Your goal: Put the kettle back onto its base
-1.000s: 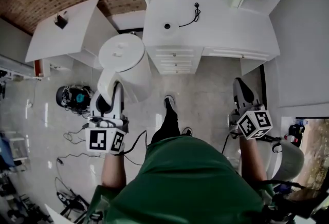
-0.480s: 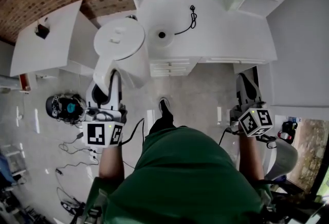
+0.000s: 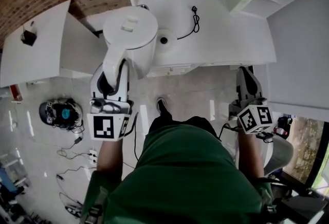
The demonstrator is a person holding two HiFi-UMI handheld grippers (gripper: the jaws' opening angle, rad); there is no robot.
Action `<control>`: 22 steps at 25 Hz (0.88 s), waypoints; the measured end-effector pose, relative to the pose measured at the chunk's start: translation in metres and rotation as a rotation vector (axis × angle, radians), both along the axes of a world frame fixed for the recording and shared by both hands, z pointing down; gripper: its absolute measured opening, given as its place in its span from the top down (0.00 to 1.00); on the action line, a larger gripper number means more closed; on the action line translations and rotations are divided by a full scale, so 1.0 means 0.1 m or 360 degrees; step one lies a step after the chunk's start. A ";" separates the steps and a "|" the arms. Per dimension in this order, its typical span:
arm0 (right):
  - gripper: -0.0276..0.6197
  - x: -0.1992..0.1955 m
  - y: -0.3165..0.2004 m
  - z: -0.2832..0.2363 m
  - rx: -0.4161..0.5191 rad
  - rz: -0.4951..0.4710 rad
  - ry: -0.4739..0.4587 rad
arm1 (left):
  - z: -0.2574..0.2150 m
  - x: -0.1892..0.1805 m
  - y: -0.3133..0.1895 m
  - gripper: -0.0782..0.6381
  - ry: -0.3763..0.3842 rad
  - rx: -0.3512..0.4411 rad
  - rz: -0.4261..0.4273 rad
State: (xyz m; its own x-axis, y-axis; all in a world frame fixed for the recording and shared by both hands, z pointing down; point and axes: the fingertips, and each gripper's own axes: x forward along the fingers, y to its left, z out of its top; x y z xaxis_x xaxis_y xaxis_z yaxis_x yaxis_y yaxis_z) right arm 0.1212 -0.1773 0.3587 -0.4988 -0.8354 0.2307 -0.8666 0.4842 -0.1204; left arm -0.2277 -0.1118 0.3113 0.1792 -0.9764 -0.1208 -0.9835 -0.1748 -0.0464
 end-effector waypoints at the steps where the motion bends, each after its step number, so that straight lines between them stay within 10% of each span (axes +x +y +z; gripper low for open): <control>1: 0.92 -0.05 -0.05 0.01 -0.0005 -0.0007 0.0004 | 0.03 -0.01 -0.08 0.73 0.0008 -0.0013 0.0004; 22: 0.92 -0.12 -0.90 0.43 -0.0123 -0.0156 0.0013 | 0.50 0.39 -1.32 0.73 0.0032 -0.0056 0.0006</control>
